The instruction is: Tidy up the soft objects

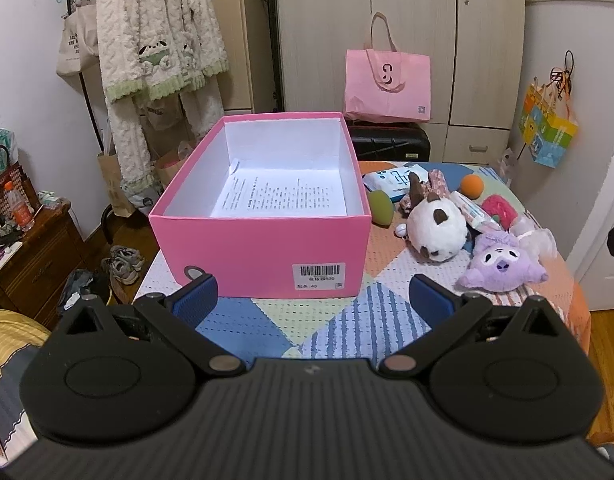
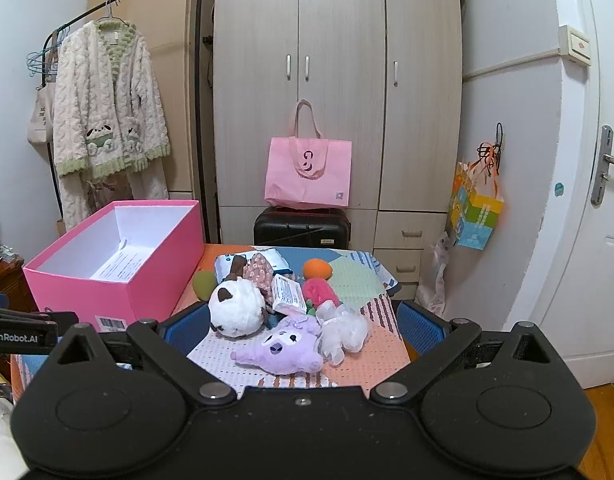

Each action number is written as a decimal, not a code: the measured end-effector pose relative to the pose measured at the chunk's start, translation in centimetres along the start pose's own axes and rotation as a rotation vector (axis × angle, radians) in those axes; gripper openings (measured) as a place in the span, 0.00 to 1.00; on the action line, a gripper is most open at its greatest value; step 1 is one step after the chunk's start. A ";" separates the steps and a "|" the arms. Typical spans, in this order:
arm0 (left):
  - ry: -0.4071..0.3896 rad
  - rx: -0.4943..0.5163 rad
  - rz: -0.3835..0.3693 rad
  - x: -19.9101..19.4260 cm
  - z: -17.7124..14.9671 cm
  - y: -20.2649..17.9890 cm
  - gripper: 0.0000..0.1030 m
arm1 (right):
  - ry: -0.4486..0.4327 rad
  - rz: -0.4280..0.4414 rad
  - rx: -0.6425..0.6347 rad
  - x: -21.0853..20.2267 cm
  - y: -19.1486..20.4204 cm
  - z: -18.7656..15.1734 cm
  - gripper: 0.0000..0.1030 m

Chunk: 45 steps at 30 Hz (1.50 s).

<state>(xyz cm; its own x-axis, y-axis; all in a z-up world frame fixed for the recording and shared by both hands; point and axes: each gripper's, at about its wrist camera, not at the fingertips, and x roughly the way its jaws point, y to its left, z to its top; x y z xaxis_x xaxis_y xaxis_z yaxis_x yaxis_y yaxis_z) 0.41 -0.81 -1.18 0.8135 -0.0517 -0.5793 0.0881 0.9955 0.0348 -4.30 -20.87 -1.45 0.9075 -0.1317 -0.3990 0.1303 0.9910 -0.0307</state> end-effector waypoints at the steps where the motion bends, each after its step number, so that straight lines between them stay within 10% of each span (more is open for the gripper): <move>1: 0.000 0.000 -0.001 0.0 0.0 -0.1 1.00 | 0.000 0.000 0.000 0.0 0.0 0.0 0.98; 45: -0.090 0.012 -0.052 -1.1 -0.8 -0.6 1.00 | 0.042 -0.025 0.006 0.1 0.0 -1.3 0.98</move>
<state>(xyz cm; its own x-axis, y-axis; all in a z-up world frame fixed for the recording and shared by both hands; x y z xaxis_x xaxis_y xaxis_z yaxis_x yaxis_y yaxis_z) -1.06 -1.24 -1.23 0.8558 -0.1103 -0.5054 0.1378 0.9903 0.0173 -4.76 -20.81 -2.70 0.8864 -0.1547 -0.4363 0.1550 0.9873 -0.0352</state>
